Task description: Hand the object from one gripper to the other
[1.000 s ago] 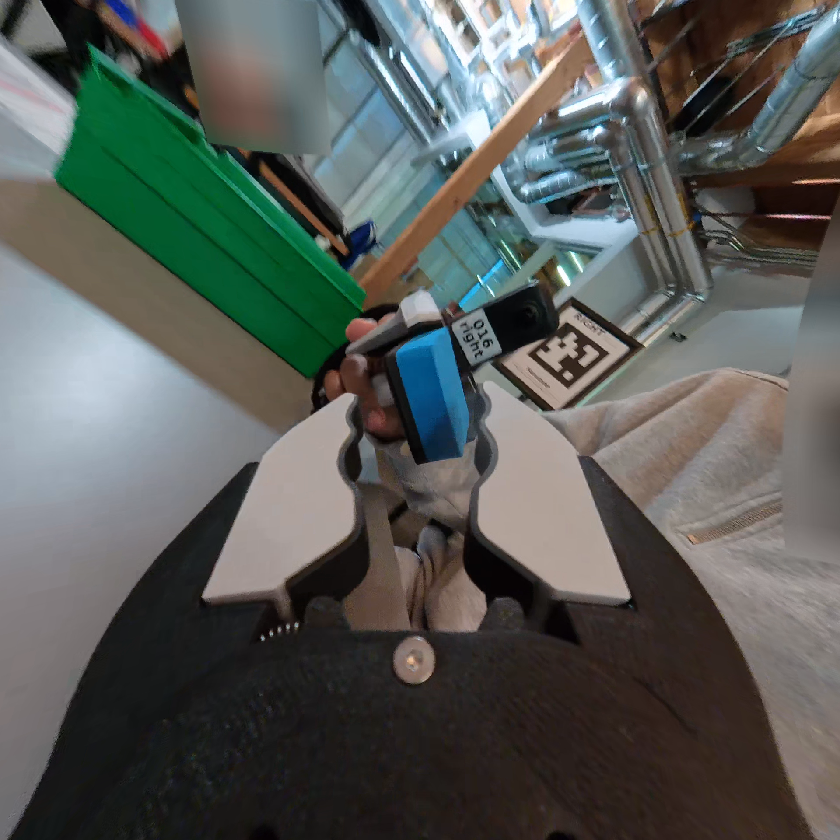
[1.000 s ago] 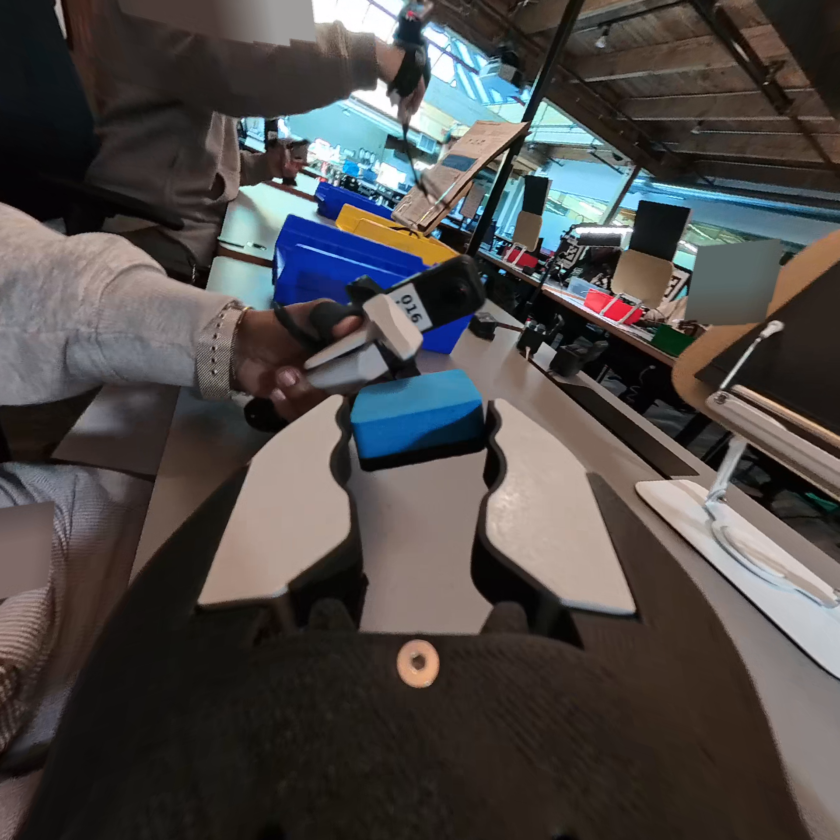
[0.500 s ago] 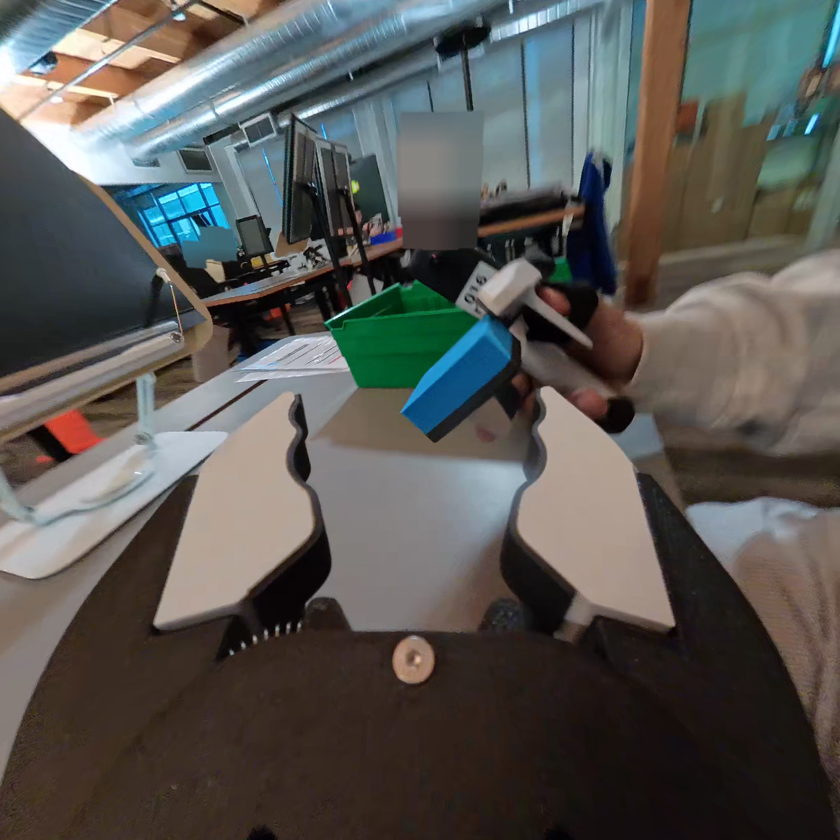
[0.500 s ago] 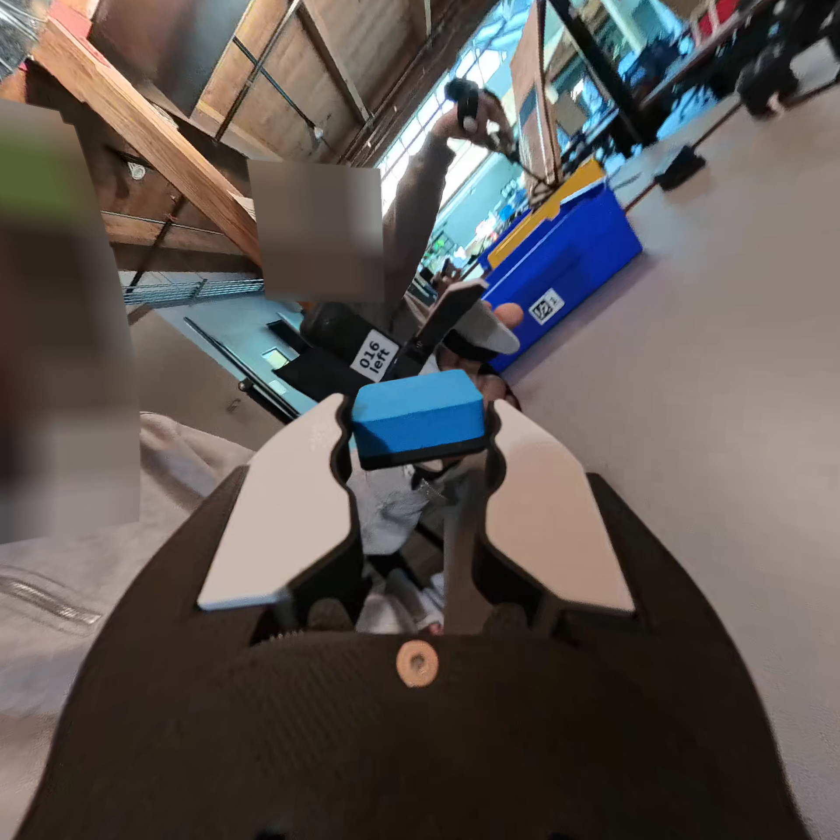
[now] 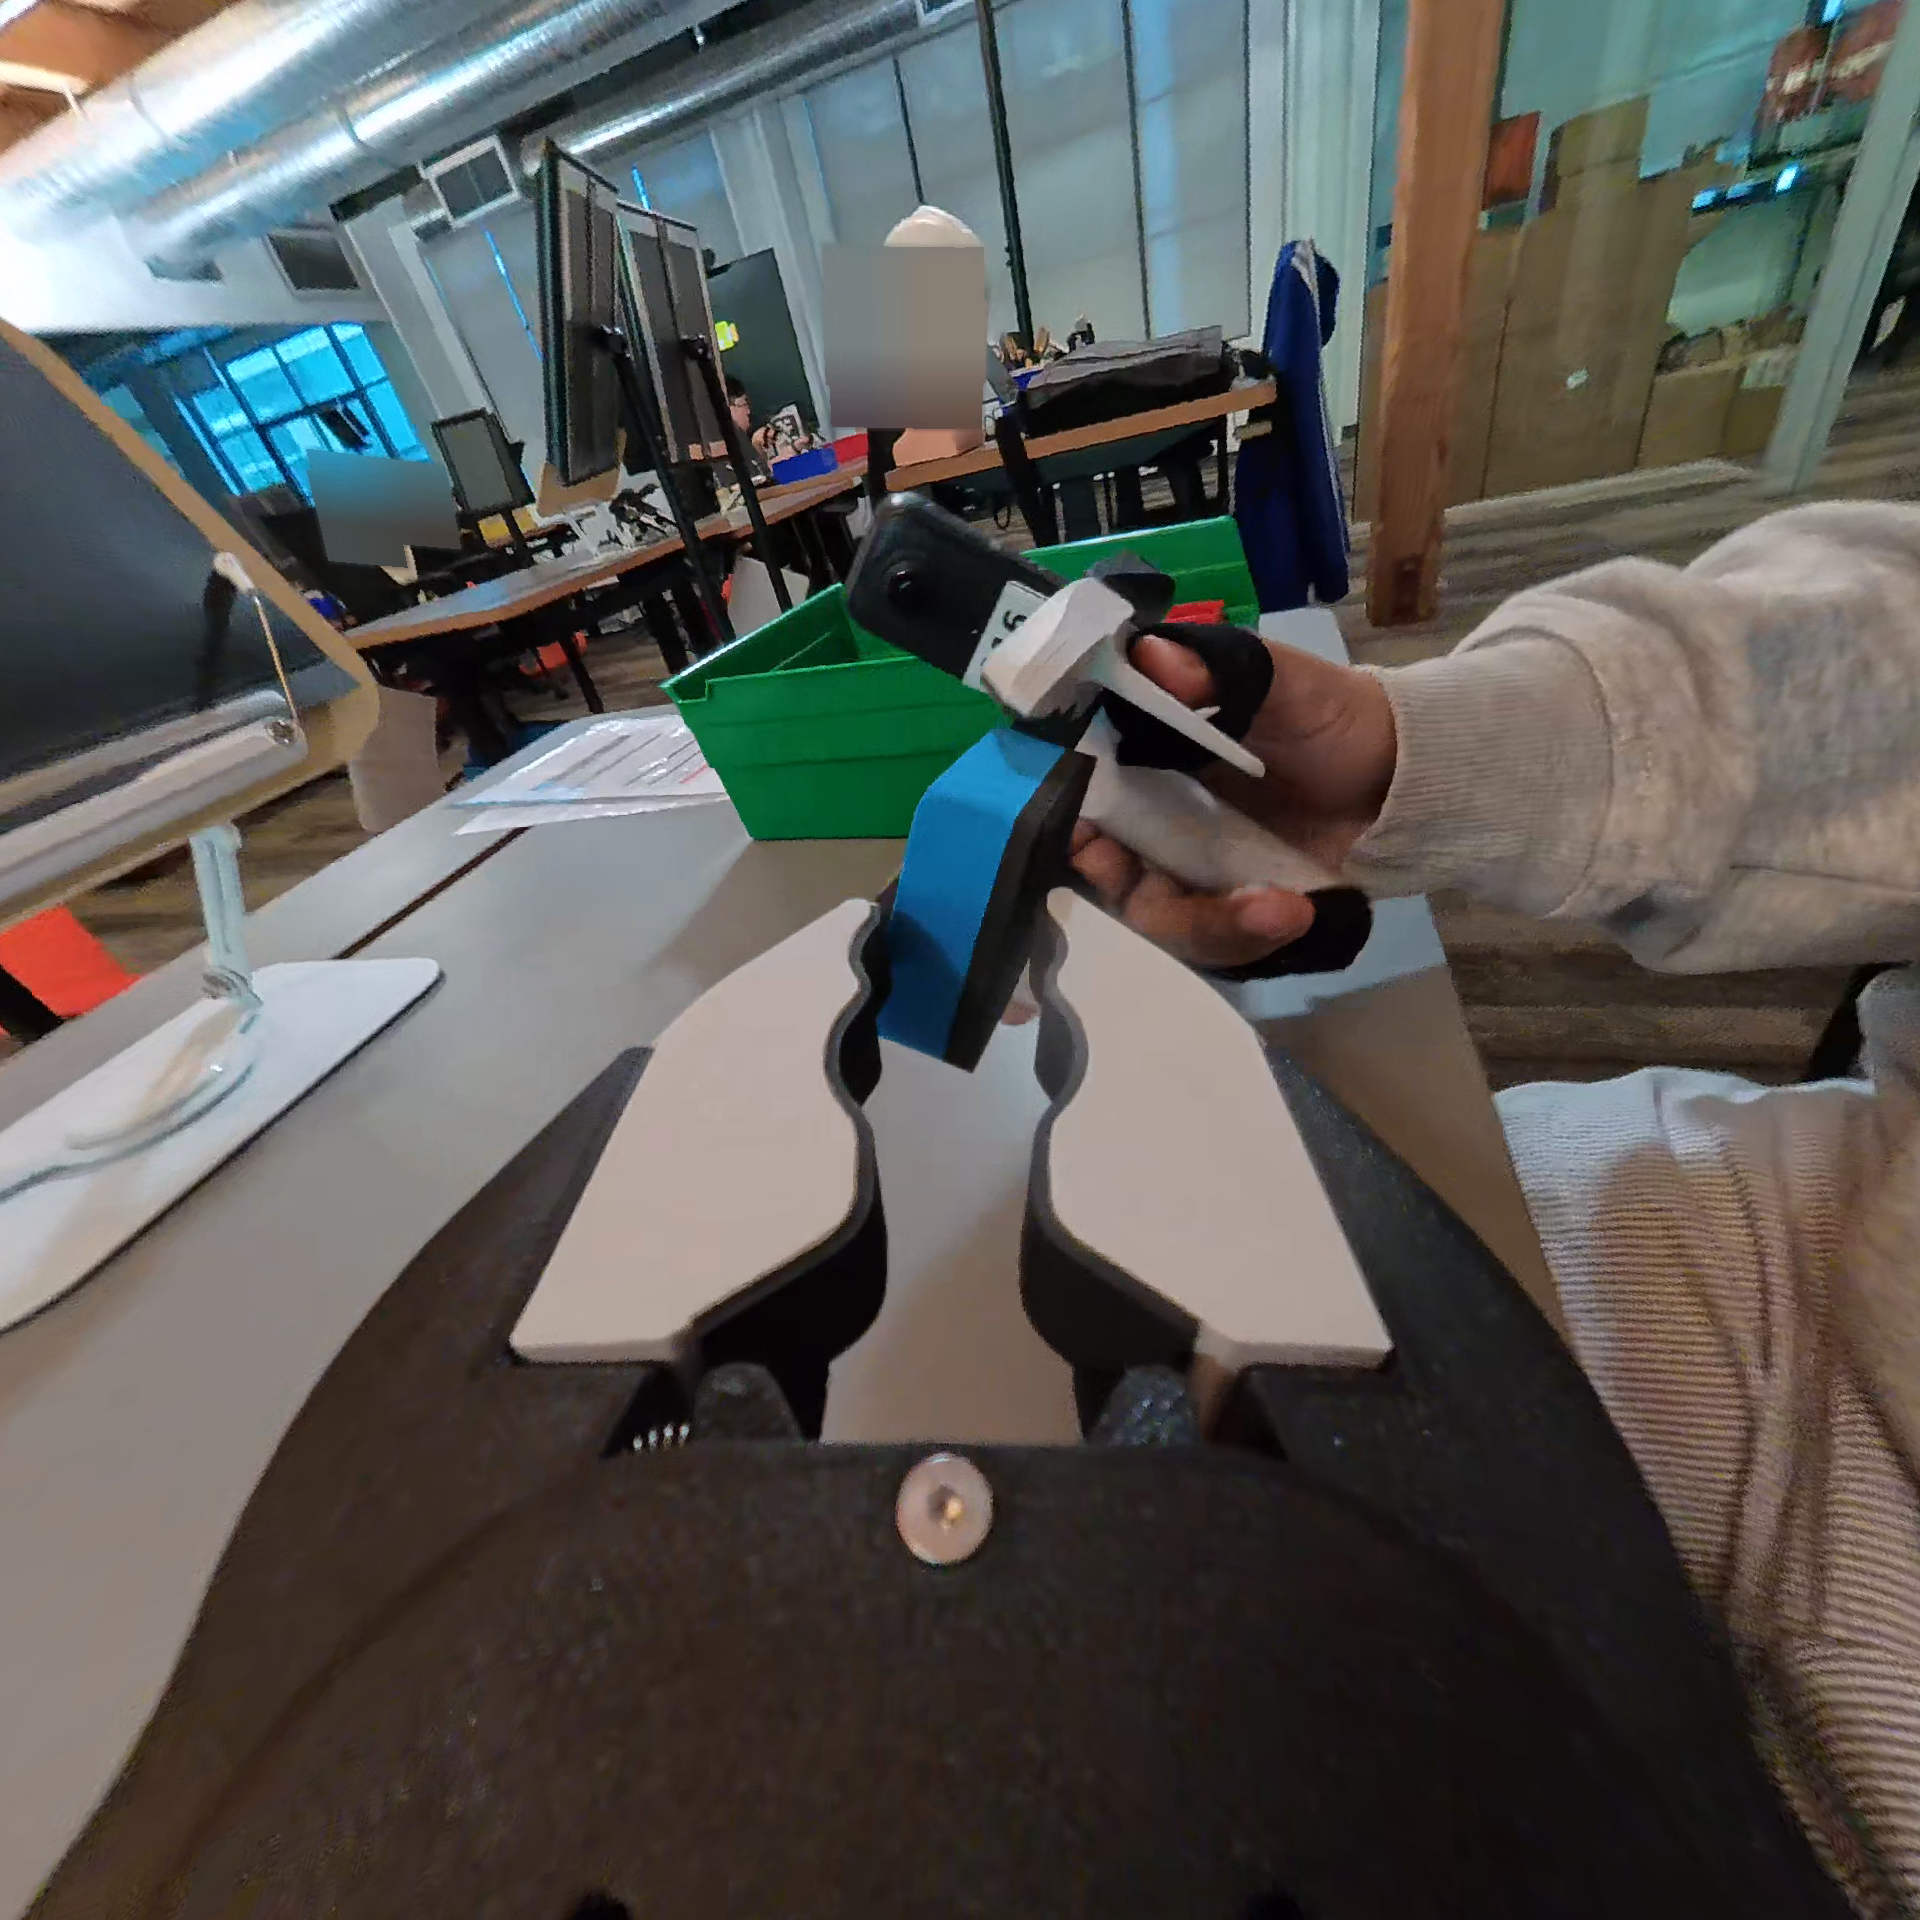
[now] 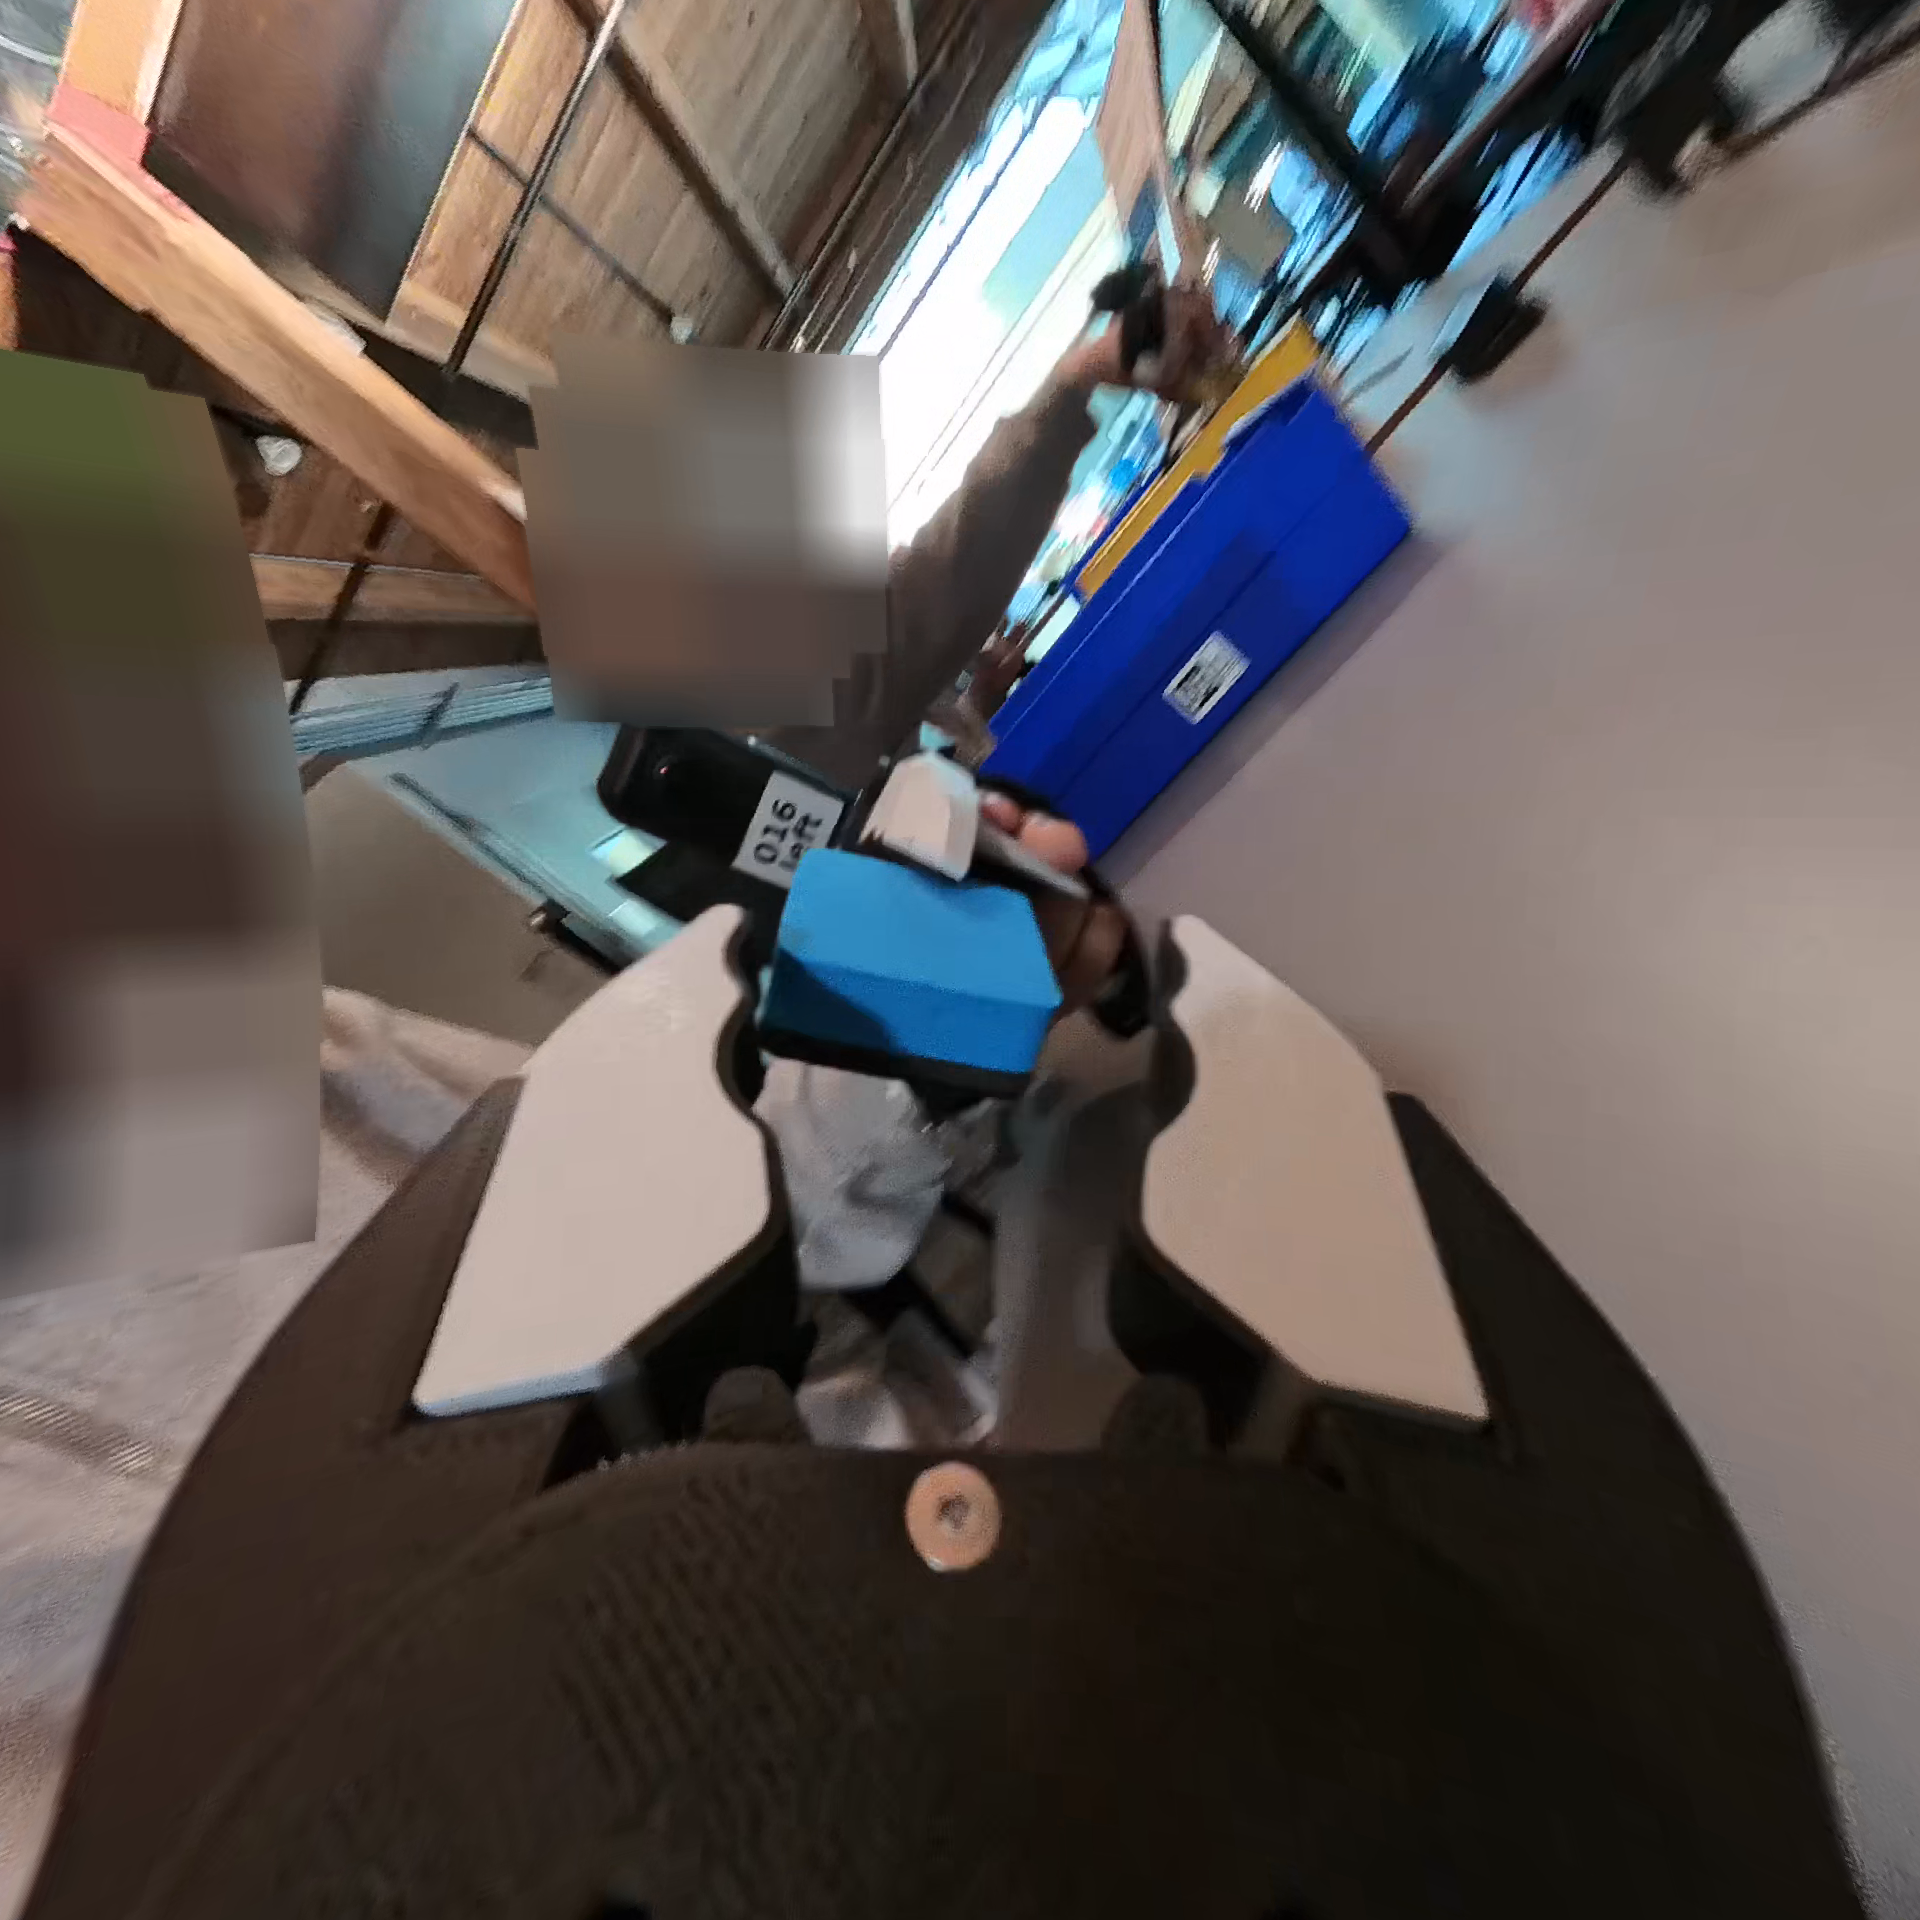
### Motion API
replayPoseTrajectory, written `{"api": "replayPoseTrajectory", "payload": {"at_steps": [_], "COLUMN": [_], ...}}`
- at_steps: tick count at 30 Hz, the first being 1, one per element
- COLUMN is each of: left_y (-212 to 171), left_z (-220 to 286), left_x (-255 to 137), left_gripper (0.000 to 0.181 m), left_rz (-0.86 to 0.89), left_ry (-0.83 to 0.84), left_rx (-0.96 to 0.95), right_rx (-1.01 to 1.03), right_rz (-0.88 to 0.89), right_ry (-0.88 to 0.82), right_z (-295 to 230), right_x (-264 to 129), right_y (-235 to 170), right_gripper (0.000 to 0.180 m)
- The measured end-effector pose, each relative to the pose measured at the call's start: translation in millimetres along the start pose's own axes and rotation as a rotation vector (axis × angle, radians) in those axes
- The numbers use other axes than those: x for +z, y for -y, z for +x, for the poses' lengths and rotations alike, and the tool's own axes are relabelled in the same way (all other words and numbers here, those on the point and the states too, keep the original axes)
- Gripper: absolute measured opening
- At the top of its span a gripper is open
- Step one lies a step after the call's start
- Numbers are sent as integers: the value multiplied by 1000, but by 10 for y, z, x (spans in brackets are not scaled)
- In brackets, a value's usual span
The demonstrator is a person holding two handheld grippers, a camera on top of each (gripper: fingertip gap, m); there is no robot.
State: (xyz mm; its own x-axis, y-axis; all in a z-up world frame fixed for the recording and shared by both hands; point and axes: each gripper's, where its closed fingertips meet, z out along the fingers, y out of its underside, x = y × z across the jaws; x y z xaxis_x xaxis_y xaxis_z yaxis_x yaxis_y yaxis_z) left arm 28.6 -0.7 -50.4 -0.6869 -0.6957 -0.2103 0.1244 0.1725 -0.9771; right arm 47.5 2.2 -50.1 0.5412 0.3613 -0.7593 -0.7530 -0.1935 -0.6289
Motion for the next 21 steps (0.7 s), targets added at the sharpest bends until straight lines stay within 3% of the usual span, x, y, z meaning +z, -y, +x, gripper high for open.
{"api": "replayPoseTrajectory", "payload": {"at_steps": [1,5,10,12,18,21], "left_y": [8,9,108,88,15,-5], "left_z": [-22,-160,-253,-256,-140,-115], "left_x": [-8,-77,-174,-176,-100,-79], "left_gripper": [26,27,27,27,27,27], "left_rz": [8,41,166,160,83,69], "left_ry": [-1,-20,-136,-152,-188,-193], "left_rx": [-36,-274,-642,-674,-653,-650], "right_rx": [-42,-231,-614,-673,-601,-628], "right_rz": [49,146,96,5,-48,-88], "right_ry": [-14,-30,-136,-179,-159,-178], "right_z": [11,-96,-194,-147,-123,-100], "right_x": [-23,-106,-72,-16,79,83], "right_y": [69,247,192,64,-61,-109], "right_gripper": [82,86,64,48,42,29]}}
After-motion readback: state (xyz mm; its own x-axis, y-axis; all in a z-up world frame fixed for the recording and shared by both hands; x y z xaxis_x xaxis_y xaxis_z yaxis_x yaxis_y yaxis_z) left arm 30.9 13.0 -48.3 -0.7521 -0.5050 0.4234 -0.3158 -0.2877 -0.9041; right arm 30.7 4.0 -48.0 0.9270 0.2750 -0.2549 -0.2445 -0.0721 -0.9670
